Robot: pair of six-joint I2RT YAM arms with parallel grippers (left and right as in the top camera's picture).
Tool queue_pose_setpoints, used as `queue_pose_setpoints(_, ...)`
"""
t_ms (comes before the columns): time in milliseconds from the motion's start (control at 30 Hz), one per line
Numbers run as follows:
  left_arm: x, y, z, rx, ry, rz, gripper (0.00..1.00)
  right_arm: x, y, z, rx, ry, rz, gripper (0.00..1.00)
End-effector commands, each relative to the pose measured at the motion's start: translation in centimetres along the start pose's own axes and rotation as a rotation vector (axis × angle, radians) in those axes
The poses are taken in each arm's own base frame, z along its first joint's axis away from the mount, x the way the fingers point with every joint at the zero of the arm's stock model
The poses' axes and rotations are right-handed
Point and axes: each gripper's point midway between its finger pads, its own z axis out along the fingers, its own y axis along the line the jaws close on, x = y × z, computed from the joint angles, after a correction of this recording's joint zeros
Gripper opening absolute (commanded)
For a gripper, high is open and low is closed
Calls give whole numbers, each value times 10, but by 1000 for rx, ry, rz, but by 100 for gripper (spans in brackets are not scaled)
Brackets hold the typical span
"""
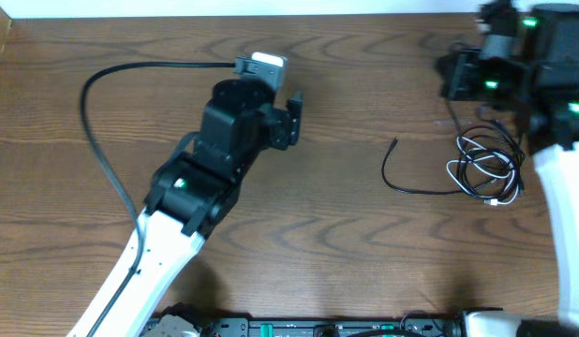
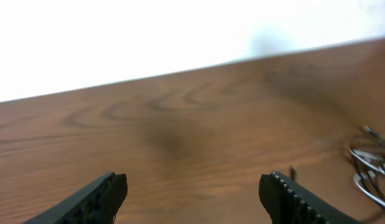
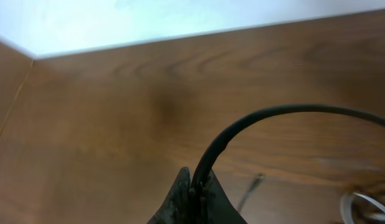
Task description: Untangle cables
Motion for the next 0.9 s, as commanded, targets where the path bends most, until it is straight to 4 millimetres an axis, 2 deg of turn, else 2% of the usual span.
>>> queue_pose_setpoints(0, -23, 31, -29, -158, -86, -23, 73, 9, 44, 23, -97, 38, -102, 1)
queue_pose_setpoints(67, -26, 42, -40, -186, -104, -35, 74, 16, 76, 34, -159, 44, -183, 1)
queue_pose_setpoints(167, -30, 62, -54, -232, -122, -60, 74, 29, 115, 36, -230, 51, -291, 1)
queue_pose_setpoints(233, -30, 79, -64, -272, -133, -115, 74, 37, 127, 38, -208, 57, -330, 1)
queue_pose_setpoints(300, -30, 91, -71, -296, -141, -152, 73, 45, 131, 41, -146, 65, -360, 1)
queue_pose_setpoints(367, -30, 94, -75, -292, -144, -158, 74, 49, 121, 44, -86, 81, -361, 1)
queue_pose_setpoints(433, -30, 93, -75, -288, -141, -143, 73, 53, 97, 50, 27, 109, -355, 2)
queue_pose_setpoints(467, -30, 93, -75, -287, -141, -144, 74, 54, 89, 52, 62, 120, -354, 13)
queue_pose_setpoints(500, -30, 91, -74, -274, -138, -143, 73, 61, 71, 56, 134, 160, -356, 56)
queue_pose_setpoints(533, -30, 88, -73, -256, -136, -142, 74, 66, 63, 59, 163, 189, -365, 79)
queue_pose_setpoints(567, -30, 84, -72, -235, -134, -142, 74, 72, 54, 61, 197, 221, -368, 87)
queue_pose_setpoints(700, -27, 81, -71, -217, -121, -140, 73, 79, 22, 69, 334, 274, -347, 95)
queue_pose_setpoints(800, -21, 78, -69, -198, -95, -138, 74, 88, -7, 69, 457, 313, -236, 96)
queue_pose_setpoints(867, -18, 77, -69, -196, -83, -137, 74, 102, -27, 75, 498, 368, -146, 92)
